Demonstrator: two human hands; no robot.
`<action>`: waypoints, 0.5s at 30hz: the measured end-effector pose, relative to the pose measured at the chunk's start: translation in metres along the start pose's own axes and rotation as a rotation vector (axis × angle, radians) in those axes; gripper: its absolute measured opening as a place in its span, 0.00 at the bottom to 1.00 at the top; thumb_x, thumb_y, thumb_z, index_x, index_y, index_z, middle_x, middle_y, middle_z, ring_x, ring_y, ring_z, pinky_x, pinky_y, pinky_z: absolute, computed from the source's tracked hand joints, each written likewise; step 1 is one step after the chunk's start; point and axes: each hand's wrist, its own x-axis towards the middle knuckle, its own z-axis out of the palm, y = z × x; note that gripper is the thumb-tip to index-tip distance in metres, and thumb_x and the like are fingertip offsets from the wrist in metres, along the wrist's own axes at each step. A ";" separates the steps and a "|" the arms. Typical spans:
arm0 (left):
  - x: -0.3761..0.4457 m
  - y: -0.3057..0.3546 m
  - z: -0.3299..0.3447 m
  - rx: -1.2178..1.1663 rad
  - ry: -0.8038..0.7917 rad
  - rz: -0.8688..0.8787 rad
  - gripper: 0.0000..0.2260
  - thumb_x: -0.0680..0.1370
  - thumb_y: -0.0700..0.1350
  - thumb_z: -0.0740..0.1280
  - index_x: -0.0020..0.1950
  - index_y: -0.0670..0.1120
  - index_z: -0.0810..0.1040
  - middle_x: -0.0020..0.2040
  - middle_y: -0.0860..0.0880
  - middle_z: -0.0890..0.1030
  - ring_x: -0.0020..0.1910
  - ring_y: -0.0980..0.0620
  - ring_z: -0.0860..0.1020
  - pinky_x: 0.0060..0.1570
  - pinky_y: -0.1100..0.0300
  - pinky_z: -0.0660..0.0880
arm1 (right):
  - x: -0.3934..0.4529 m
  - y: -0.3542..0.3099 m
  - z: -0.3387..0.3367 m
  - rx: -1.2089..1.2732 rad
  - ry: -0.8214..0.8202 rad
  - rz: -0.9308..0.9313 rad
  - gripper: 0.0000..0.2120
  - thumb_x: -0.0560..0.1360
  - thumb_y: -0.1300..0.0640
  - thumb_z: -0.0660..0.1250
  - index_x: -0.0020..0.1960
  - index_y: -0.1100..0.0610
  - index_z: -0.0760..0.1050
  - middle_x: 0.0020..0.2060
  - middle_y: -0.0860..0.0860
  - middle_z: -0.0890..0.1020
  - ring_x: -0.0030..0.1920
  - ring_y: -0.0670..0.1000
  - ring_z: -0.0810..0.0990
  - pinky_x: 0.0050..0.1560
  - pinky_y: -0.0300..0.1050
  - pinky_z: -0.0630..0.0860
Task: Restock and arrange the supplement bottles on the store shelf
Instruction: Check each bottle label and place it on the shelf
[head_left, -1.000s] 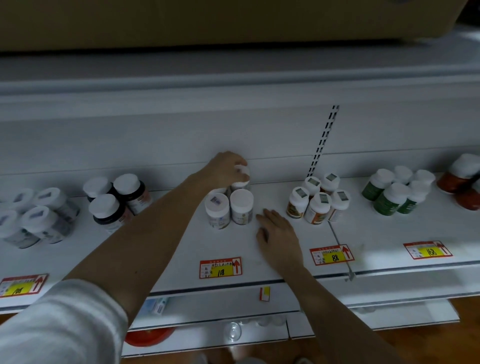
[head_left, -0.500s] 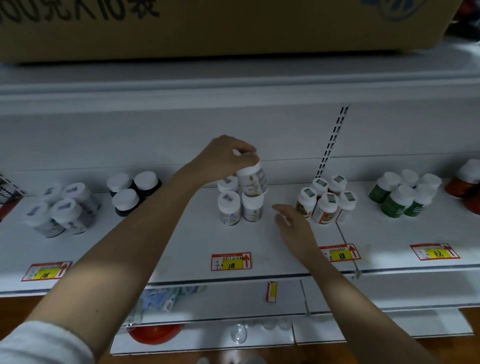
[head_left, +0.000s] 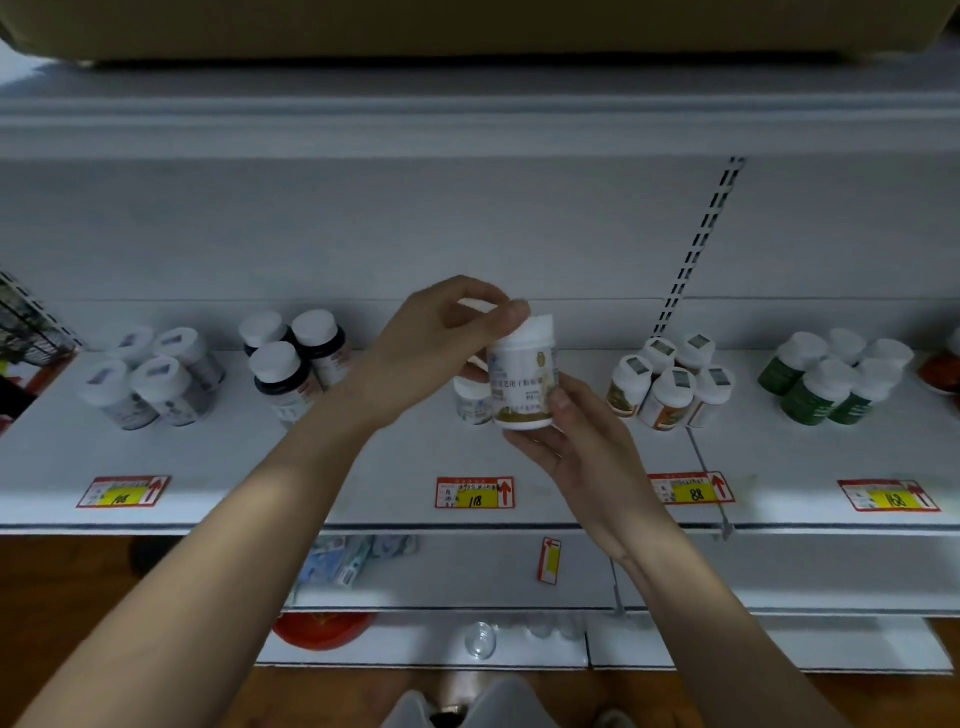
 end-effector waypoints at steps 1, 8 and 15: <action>-0.004 -0.003 0.000 -0.038 0.007 -0.014 0.20 0.72 0.57 0.70 0.60 0.48 0.78 0.49 0.48 0.85 0.46 0.52 0.84 0.48 0.54 0.83 | -0.002 0.000 0.001 0.029 -0.005 0.011 0.25 0.71 0.50 0.67 0.65 0.59 0.74 0.58 0.56 0.84 0.59 0.56 0.82 0.60 0.49 0.79; -0.019 -0.026 0.003 -0.123 0.056 -0.026 0.13 0.75 0.45 0.74 0.58 0.48 0.78 0.55 0.48 0.83 0.52 0.49 0.84 0.48 0.51 0.83 | -0.007 0.011 0.003 0.057 -0.033 0.072 0.22 0.75 0.53 0.64 0.66 0.61 0.73 0.58 0.58 0.83 0.59 0.57 0.82 0.58 0.47 0.80; -0.023 -0.033 0.004 -0.116 0.093 -0.065 0.14 0.75 0.47 0.74 0.56 0.45 0.74 0.56 0.47 0.82 0.52 0.49 0.83 0.49 0.52 0.83 | -0.004 0.017 0.002 0.098 -0.073 0.053 0.34 0.66 0.47 0.78 0.66 0.64 0.73 0.60 0.62 0.81 0.62 0.60 0.80 0.57 0.46 0.79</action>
